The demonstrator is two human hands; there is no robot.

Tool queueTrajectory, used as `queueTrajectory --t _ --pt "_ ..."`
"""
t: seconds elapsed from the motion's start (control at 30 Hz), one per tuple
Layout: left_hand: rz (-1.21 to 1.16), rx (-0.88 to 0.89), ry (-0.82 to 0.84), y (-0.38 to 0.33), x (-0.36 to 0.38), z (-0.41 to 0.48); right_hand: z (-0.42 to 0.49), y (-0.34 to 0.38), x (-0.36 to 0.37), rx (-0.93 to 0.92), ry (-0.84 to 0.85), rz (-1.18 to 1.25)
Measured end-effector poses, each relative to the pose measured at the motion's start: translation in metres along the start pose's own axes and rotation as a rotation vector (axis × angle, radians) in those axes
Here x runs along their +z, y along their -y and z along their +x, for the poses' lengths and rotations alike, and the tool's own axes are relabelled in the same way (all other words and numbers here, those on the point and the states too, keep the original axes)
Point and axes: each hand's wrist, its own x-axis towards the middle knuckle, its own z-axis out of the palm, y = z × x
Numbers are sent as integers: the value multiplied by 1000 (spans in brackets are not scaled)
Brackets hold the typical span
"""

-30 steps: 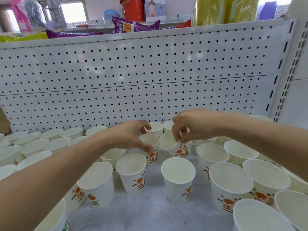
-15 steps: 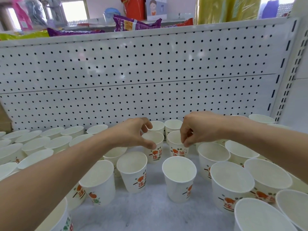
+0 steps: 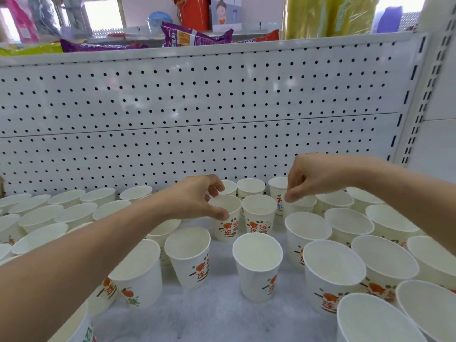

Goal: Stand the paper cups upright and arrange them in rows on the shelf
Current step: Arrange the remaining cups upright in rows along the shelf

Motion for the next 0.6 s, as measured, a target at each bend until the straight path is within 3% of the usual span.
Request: queueTrajectory --t 0.43,0.6 --pt "19 -24 -11 0 2 1 7 -3 23 -13 37 15" --pt "21 -16 -7 -3 1 0 3 10 14 -140 -92 151"
